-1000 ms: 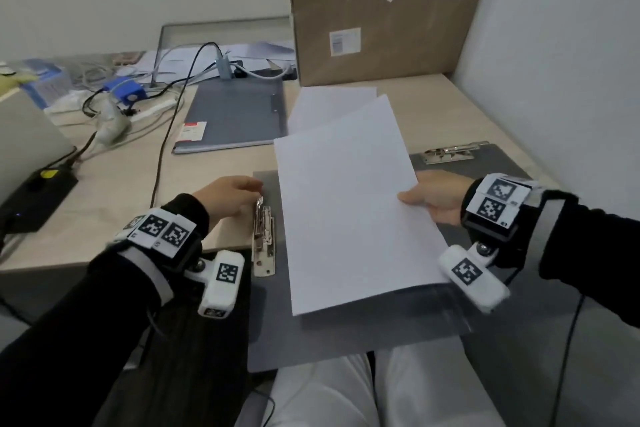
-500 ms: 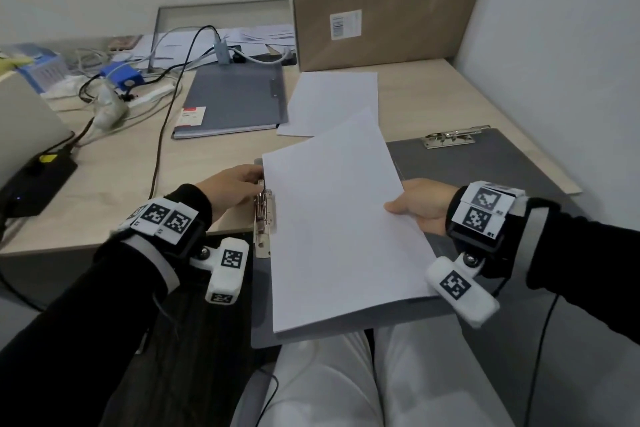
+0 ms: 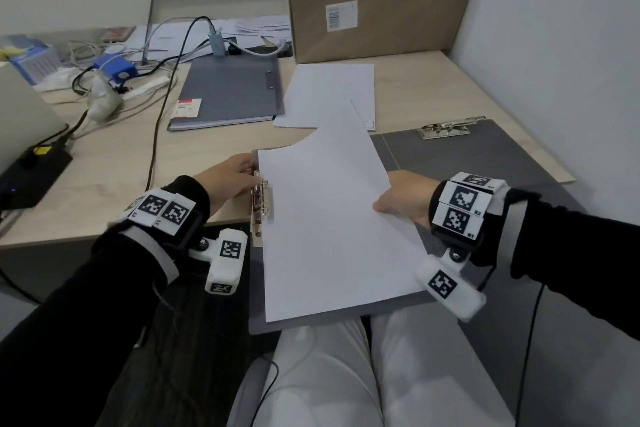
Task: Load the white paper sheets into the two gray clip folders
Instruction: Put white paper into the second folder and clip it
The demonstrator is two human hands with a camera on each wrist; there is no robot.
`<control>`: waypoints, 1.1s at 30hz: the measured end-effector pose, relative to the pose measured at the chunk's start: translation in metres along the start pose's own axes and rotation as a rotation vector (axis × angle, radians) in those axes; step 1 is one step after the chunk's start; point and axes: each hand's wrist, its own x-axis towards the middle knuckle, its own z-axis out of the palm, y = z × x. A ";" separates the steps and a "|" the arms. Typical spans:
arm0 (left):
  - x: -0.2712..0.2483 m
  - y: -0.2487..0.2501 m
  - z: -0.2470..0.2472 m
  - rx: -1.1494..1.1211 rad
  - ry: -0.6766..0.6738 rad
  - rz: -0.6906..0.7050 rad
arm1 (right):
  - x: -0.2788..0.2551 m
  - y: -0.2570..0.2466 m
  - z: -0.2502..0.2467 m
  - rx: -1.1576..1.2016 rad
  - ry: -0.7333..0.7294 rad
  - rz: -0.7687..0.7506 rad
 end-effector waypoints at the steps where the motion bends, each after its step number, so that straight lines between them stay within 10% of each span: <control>1: 0.001 0.000 0.000 0.005 0.000 0.002 | 0.001 0.002 0.000 -0.009 -0.008 0.001; 13: 0.010 -0.009 -0.005 0.067 0.028 -0.028 | -0.020 -0.007 0.010 -0.449 0.236 -0.079; 18: 0.010 -0.011 -0.002 0.069 0.136 -0.039 | -0.017 -0.013 0.003 -0.680 -0.019 -0.193; 33: 0.008 -0.013 -0.002 0.198 0.181 -0.002 | 0.015 -0.024 -0.033 -0.257 0.104 -0.254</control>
